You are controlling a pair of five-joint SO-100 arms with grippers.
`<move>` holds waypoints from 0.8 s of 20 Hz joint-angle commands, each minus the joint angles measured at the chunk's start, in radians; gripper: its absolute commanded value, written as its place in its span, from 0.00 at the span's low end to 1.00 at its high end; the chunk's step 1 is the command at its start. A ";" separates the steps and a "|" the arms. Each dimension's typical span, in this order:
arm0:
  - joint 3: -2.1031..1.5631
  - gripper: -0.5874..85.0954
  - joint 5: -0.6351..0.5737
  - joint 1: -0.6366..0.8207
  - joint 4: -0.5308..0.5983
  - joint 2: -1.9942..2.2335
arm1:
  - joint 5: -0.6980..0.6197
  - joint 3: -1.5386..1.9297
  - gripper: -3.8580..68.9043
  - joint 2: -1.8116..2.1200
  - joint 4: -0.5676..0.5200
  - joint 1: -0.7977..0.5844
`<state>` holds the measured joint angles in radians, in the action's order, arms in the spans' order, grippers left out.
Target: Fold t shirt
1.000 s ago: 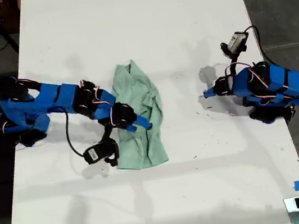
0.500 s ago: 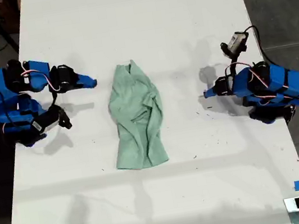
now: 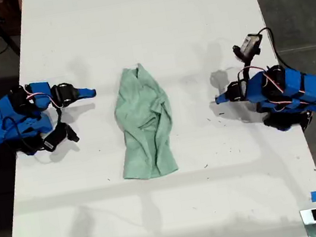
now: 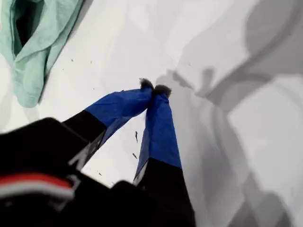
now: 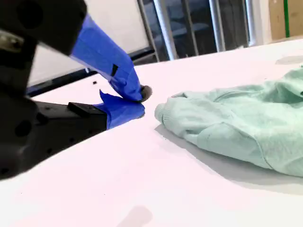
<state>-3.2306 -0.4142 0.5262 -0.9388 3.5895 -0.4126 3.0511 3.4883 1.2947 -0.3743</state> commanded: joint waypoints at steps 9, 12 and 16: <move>-0.020 0.00 0.006 0.018 -0.003 0.009 | 0.005 0.049 0.06 0.012 -0.021 0.011; -0.020 0.00 0.008 0.017 -0.003 0.009 | 0.005 0.049 0.06 0.012 -0.021 0.011; -0.020 0.00 0.008 0.015 -0.003 0.009 | 0.006 0.049 0.06 0.012 -0.021 0.011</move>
<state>-3.2336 -0.4142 0.5369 -0.9403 3.5910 -0.4126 3.0511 3.4883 1.2947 -0.3743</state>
